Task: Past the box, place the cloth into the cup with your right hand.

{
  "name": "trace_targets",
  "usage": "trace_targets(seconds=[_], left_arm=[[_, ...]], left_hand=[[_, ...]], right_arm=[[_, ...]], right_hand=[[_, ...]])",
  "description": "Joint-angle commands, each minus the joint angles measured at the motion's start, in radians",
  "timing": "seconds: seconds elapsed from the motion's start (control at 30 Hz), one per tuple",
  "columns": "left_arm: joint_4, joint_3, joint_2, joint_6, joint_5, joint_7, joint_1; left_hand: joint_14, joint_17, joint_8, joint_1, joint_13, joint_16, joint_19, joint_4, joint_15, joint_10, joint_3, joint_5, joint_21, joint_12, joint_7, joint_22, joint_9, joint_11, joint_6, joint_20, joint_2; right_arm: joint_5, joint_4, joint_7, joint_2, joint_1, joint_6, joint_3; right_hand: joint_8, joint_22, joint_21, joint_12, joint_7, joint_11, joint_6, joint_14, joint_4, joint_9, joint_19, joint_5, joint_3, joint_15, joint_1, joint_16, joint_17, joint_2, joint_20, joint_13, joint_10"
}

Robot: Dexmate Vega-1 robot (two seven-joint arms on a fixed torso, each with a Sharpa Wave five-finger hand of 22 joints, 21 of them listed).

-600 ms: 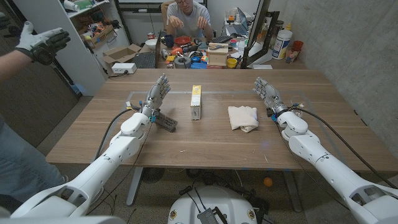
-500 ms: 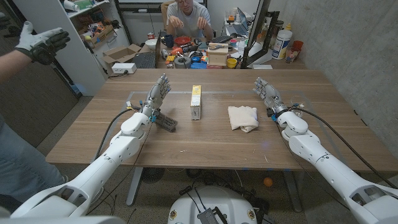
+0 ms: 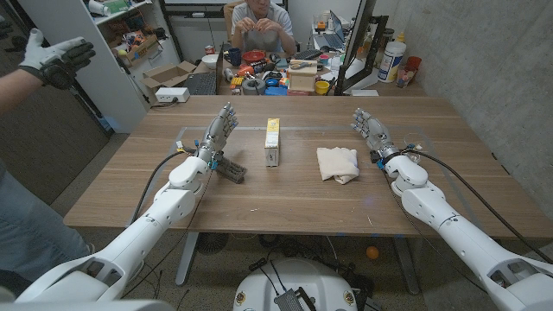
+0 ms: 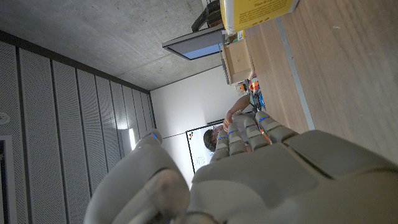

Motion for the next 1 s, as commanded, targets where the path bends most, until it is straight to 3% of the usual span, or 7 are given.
trace_targets(seconds=[0.03,0.53,1.0], left_arm=[[-0.008,-0.001,-0.003,-0.006,0.004,0.003,0.005],[0.0,0.003,-0.006,-0.014,0.005,-0.012,-0.002],[0.009,0.007,-0.009,-0.015,0.0,-0.027,-0.006]], left_hand=[[0.012,0.003,0.006,0.01,0.003,0.004,0.006,-0.003,0.002,0.004,0.007,0.005,0.005,0.009,0.004,0.004,0.006,-0.004,0.008,-0.022,0.004],[0.012,0.003,0.006,0.012,0.002,0.003,0.005,-0.004,0.003,0.003,0.007,0.005,0.003,0.008,0.003,0.004,0.006,-0.006,0.01,-0.018,0.007],[0.012,0.003,0.006,0.015,0.002,0.003,0.005,-0.005,0.003,0.004,0.005,0.004,0.001,0.007,0.001,0.004,0.006,-0.005,0.015,-0.017,0.01]], right_arm=[[-0.009,-0.043,-0.012,-0.014,-0.021,0.001,0.003],[-0.08,-0.115,-0.014,-0.055,-0.06,0.066,-0.001],[-0.152,-0.201,-0.051,-0.112,-0.116,0.064,-0.002]], right_hand=[[0.002,0.006,-0.003,0.0,-0.002,-0.002,0.009,0.009,-0.007,0.003,0.001,0.007,0.005,0.001,0.014,0.005,0.002,0.002,0.003,0.002,0.009],[0.0,0.006,-0.011,-0.005,-0.008,-0.002,0.011,0.008,-0.02,0.003,-0.004,0.008,0.003,0.003,0.023,0.002,0.0,-0.007,0.008,0.002,0.007],[-0.001,0.006,-0.016,-0.008,-0.012,-0.003,0.015,0.012,-0.029,0.003,-0.003,0.008,0.003,0.004,0.032,0.001,-0.001,-0.011,0.012,0.002,0.01]])
